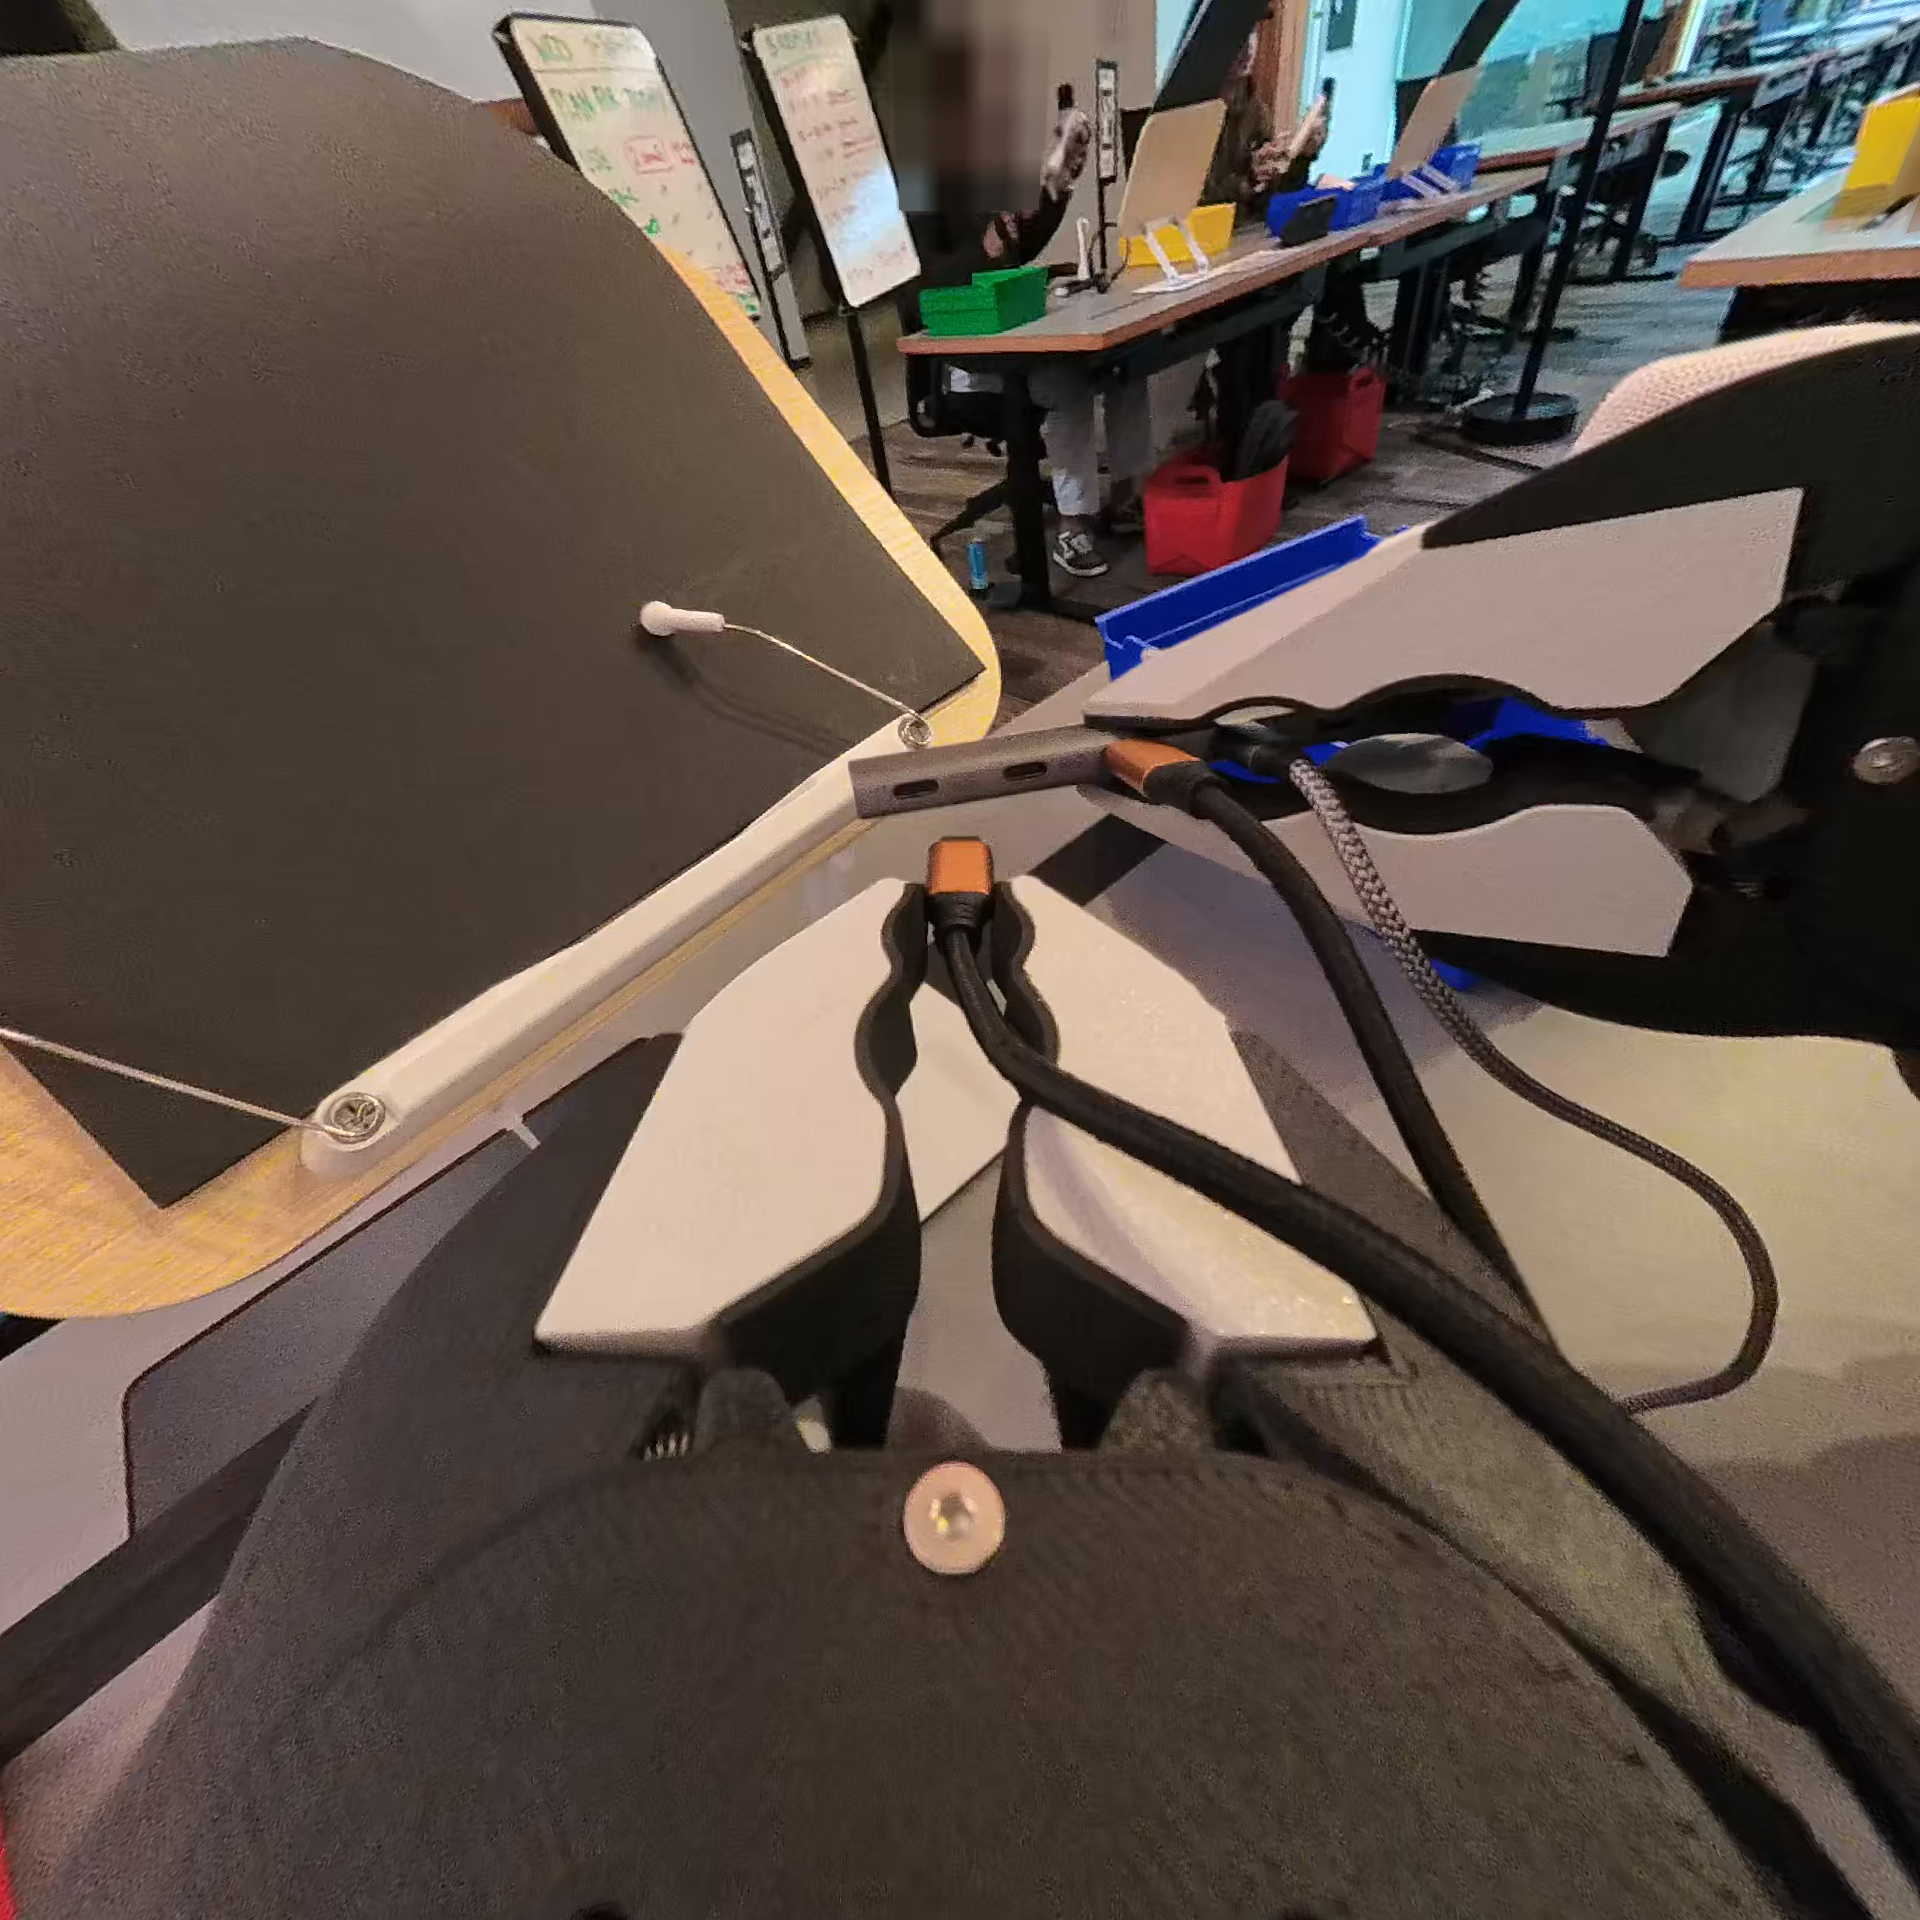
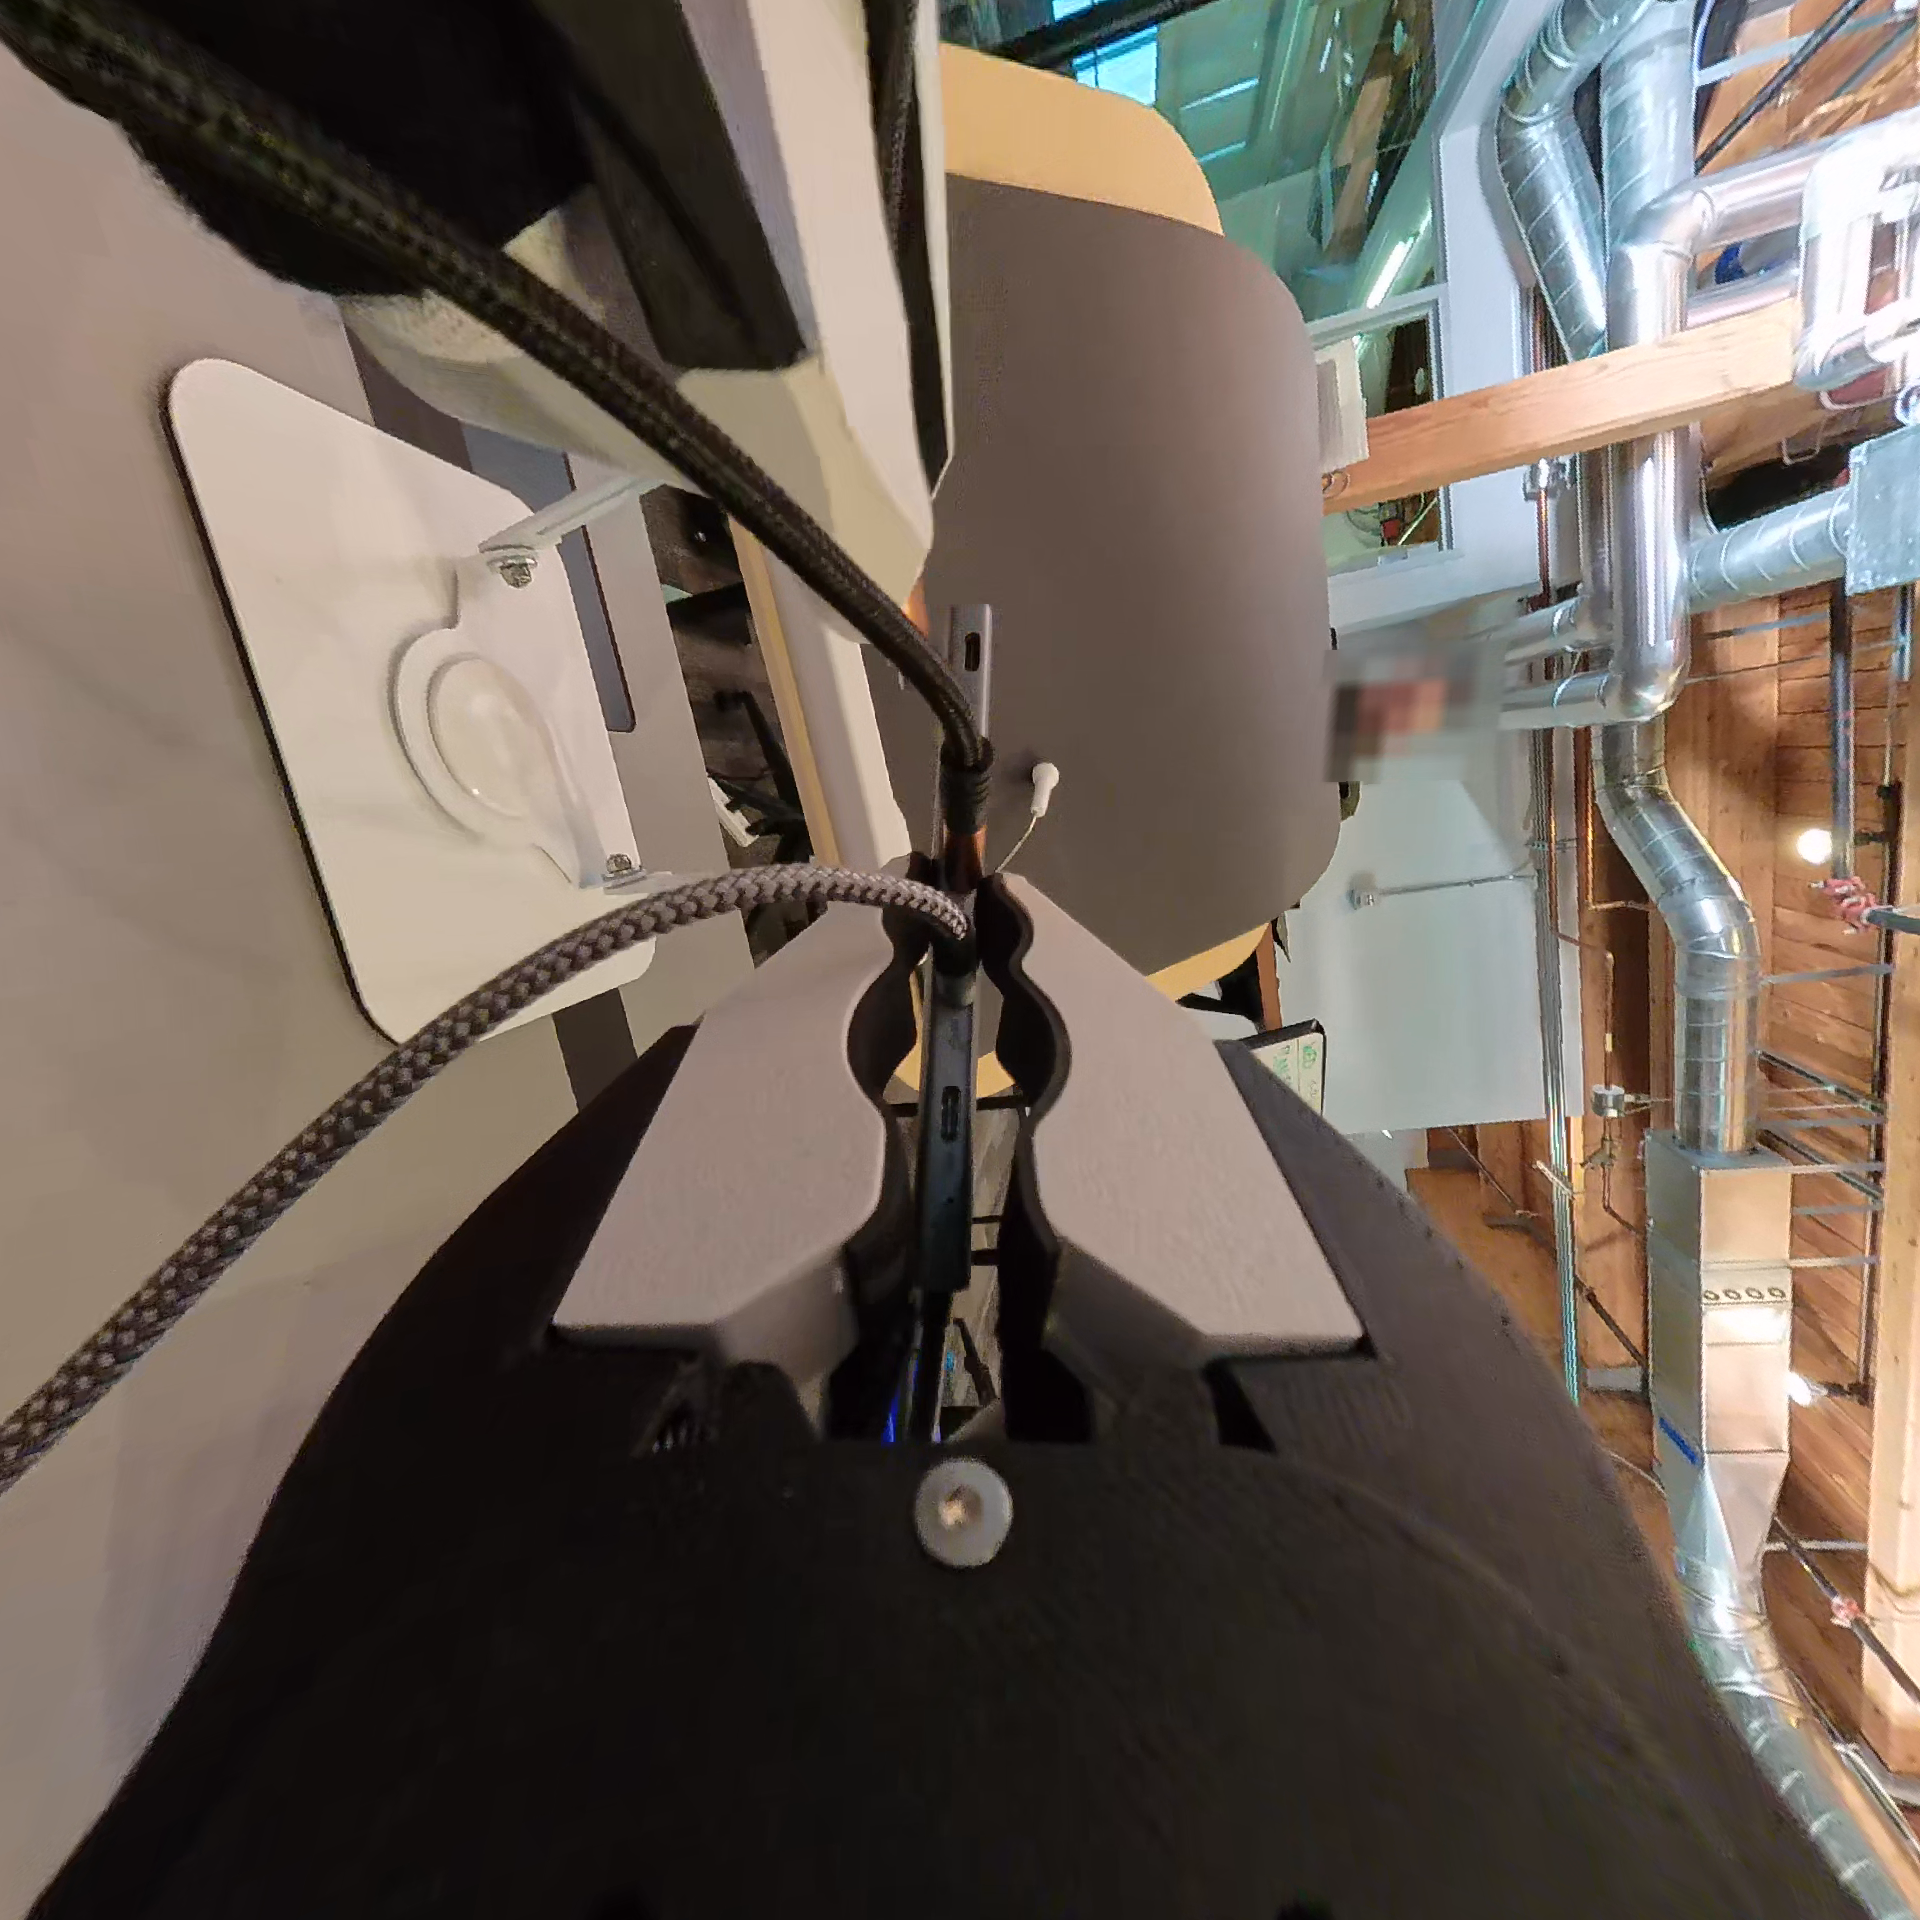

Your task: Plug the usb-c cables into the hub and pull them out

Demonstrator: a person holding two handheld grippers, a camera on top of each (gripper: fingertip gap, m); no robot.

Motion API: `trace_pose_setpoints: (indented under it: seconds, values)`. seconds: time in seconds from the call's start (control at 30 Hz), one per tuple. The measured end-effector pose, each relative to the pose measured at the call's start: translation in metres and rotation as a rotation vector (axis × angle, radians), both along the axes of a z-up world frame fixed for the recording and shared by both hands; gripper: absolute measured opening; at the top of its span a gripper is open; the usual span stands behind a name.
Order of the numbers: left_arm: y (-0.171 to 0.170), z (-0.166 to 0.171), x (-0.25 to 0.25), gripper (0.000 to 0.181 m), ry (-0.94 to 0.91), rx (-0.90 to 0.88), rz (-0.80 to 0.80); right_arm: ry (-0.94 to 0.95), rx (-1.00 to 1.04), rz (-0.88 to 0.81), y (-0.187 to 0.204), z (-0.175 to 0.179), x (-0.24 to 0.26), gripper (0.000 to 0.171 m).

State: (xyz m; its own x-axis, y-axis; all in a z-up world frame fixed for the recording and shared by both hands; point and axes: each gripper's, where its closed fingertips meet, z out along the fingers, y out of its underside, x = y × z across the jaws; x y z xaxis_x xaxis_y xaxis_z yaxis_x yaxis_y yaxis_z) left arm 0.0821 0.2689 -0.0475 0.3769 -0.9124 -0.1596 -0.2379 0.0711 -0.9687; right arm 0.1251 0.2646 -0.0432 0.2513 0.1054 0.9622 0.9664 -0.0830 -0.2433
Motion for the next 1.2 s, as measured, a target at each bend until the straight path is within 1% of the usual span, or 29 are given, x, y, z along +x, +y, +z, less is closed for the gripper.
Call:
trace_pose_setpoints:
  seconds: [0.13,0.23,0.5,0.57,0.63,0.83,1.2]
  values:
    - [0.001,0.004,0.0,0.012,-0.045,-0.008,0.027,-0.014,-0.003,-0.021,0.003,-0.004,0.003,0.007]
    - [-0.001,-0.001,0.004,0.012,-0.051,-0.03,0.022,-0.008,-0.002,-0.024,0.005,-0.006,0.001,0.008]
    - [0.002,-0.004,0.005,0.012,-0.061,-0.033,0.033,-0.023,-0.002,0.001,0.003,-0.007,-0.004,0.007]
    - [0.002,-0.004,0.005,0.012,-0.08,-0.054,0.03,0.011,0.005,0.058,0.0,-0.004,-0.011,0.007]
    - [0.006,-0.005,0.004,0.012,-0.086,-0.066,0.032,0.014,0.002,0.041,0.0,-0.003,-0.004,0.007]
    - [0.003,0.011,-0.003,0.012,-0.084,-0.008,0.039,-0.013,-0.031,0.013,0.003,-0.01,0.009,0.007]
    - [-0.013,0.024,-0.002,0.012,-0.09,0.001,0.009,-0.093,0.019,-0.006,-0.01,0.017,0.002,0.007]
